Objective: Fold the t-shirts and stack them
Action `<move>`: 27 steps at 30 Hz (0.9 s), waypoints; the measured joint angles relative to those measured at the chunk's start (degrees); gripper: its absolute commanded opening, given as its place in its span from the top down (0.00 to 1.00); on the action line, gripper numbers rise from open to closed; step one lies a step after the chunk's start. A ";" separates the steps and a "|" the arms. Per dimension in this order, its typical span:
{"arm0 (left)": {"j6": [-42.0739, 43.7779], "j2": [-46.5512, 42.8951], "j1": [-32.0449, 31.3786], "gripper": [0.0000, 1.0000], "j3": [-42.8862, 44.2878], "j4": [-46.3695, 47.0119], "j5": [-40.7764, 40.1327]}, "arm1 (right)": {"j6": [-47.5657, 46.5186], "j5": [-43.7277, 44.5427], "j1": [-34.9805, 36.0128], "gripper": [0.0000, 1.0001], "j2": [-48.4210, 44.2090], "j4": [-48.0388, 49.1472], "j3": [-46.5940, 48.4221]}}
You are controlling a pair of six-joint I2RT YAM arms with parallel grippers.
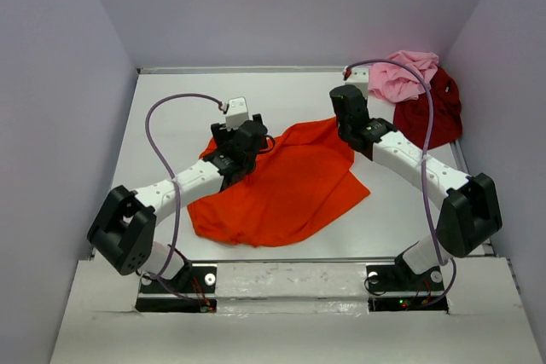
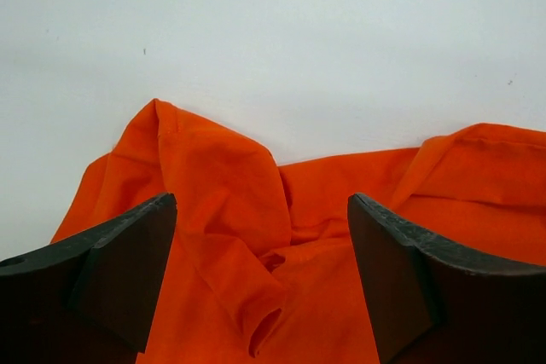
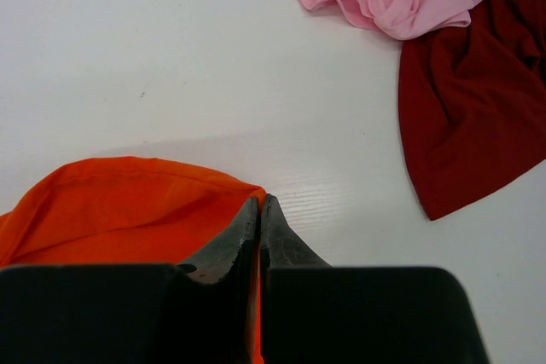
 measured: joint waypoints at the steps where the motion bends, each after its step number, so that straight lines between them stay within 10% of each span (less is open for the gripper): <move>1: 0.09 1.33 0.46 0.10 0.42 0.90 0.37 | 0.00 -0.02 0.00 1.00 0.00 0.00 0.00; 21: -4.70 20.04 3.28 0.16 4.96 -1.95 -0.72 | 0.57 -1.40 0.00 1.00 0.57 -0.02 0.00; 23: -4.74 20.00 3.30 0.21 4.96 -2.54 -1.79 | 0.66 -1.51 0.00 1.00 0.79 -0.02 0.00; 27: -4.79 19.67 3.65 0.61 4.90 -3.65 -3.21 | 0.87 -1.92 0.00 1.00 1.09 -0.04 0.00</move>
